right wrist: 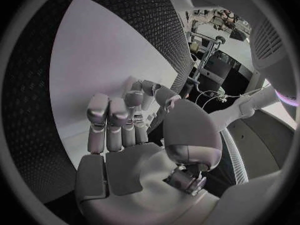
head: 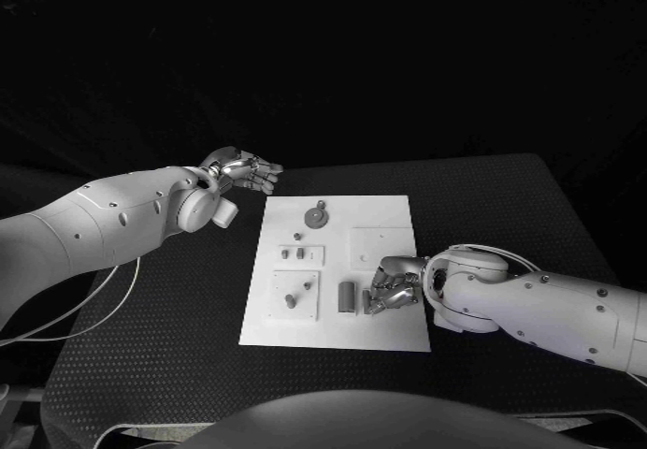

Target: Assemble the parts on the task board

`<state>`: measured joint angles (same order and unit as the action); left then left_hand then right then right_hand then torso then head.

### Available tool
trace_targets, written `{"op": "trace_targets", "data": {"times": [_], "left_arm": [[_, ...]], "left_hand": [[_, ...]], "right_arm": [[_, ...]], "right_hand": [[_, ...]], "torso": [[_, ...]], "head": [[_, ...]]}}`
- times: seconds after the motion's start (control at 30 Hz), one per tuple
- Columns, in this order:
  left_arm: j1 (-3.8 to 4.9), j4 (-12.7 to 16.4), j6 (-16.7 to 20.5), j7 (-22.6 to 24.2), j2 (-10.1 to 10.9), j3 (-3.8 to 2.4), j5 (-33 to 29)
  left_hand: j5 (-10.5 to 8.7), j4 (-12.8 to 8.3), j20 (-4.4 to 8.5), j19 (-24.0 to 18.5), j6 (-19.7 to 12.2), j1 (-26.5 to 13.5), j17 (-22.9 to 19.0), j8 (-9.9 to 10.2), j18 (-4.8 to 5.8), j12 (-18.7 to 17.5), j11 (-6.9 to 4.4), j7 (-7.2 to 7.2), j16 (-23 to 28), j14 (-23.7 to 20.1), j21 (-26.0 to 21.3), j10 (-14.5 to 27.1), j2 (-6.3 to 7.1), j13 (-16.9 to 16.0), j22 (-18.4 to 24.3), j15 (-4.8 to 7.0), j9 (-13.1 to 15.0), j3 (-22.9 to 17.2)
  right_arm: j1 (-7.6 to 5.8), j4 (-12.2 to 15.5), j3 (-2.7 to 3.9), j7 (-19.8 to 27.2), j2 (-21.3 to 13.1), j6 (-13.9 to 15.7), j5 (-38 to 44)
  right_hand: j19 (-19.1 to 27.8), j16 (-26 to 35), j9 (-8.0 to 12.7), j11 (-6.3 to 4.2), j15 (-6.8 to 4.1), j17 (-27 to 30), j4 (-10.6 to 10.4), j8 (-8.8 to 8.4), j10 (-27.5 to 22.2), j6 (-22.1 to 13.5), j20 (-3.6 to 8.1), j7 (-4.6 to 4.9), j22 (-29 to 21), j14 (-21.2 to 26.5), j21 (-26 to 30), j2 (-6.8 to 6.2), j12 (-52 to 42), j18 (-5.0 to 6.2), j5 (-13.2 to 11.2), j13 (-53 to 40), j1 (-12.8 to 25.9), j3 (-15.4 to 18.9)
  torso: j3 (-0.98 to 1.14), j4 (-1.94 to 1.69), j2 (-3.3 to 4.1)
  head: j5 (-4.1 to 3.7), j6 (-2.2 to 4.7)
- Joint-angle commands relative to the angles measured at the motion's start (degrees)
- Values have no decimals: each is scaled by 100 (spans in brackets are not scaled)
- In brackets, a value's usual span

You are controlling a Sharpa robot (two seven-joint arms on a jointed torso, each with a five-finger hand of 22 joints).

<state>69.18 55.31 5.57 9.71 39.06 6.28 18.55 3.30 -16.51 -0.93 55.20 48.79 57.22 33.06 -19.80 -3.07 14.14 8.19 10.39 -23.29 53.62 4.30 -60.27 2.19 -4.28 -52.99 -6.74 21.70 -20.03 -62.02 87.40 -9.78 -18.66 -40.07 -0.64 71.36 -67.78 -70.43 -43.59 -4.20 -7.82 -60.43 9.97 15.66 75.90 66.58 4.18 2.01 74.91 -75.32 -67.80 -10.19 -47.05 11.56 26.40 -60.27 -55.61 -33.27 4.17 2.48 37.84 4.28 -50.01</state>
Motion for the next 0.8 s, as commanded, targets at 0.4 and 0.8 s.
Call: {"op": "trace_targets", "data": {"times": [0.4,0.8], "left_arm": [[6,4,-78,46,-11,-2,17],[5,2,-78,40,-12,-2,18]], "left_hand": [[-4,12,-1,-11,-24,-52,14,17,-64,33,9,-3,42,46,28,24,7,5,-9,8,-6,-36],[-4,12,-1,-12,-24,-55,20,16,-64,34,9,-3,46,47,28,25,5,5,-11,8,-6,-38]], "right_arm": [[47,-64,1,-194,83,63,157],[54,-166,1,-351,139,-17,296]], "right_hand": [[-51,-58,-109,-46,-8,13,-111,116,109,152,-21,-46,54,-29,-44,71,-106,344,1,-64,78,13],[-59,-76,-150,-60,-17,17,-126,141,125,174,-9,-61,60,-31,-56,155,-133,344,3,-92,80,-2]], "torso": [[-1,-3,10],[-2,-5,3]], "head": [[4,1],[-2,1]]}}
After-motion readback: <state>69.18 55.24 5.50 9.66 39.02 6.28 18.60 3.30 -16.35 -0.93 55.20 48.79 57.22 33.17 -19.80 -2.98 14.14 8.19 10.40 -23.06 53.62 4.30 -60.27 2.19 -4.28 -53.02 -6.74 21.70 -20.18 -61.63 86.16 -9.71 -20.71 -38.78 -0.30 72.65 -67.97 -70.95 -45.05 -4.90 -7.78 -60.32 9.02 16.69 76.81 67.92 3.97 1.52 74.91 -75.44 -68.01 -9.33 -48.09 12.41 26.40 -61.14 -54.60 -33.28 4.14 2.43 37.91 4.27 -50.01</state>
